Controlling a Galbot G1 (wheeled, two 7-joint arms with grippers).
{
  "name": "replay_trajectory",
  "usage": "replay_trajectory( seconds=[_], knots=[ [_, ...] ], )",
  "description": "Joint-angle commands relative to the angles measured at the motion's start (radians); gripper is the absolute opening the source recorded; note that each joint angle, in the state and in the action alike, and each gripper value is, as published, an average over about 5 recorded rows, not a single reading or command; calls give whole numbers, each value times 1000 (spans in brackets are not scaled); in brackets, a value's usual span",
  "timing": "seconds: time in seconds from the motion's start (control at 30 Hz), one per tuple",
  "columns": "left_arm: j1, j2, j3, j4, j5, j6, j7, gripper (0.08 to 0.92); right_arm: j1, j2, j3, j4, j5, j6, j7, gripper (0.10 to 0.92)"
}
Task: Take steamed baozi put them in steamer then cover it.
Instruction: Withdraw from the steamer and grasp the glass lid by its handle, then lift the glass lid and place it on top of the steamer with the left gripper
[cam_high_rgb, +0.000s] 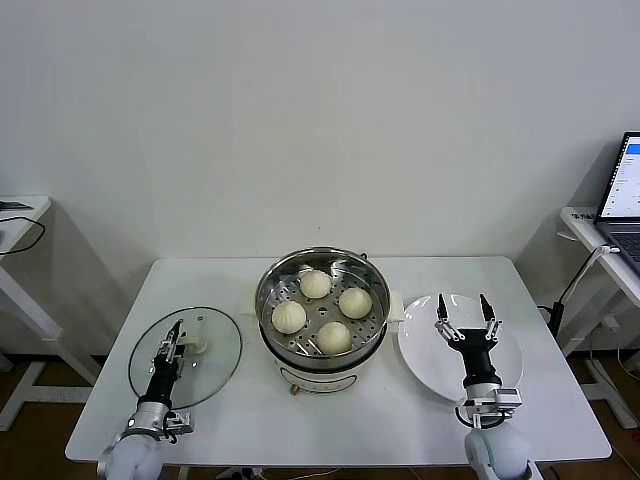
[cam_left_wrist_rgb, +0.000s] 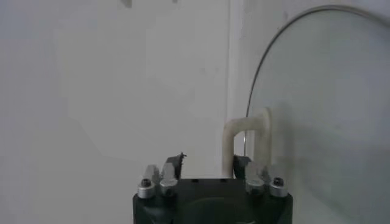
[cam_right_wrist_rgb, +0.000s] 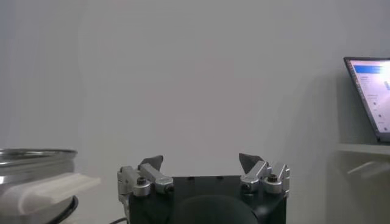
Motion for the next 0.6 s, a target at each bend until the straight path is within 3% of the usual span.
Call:
replay_trajectory(
  seconds=[0.03, 0.3, 0.6],
  knots=[
    [-4, 3, -4, 9, -1, -8, 2, 411, 0, 6, 4, 1, -4, 2, 1, 823],
    [51, 25, -28, -98, -7, 3, 0, 199, -2, 27, -1, -11, -28, 16, 1, 823],
    [170, 121, -125, -505, -83, 87, 41, 185, 6, 26, -4, -15, -35, 18, 1, 823]
  ],
)
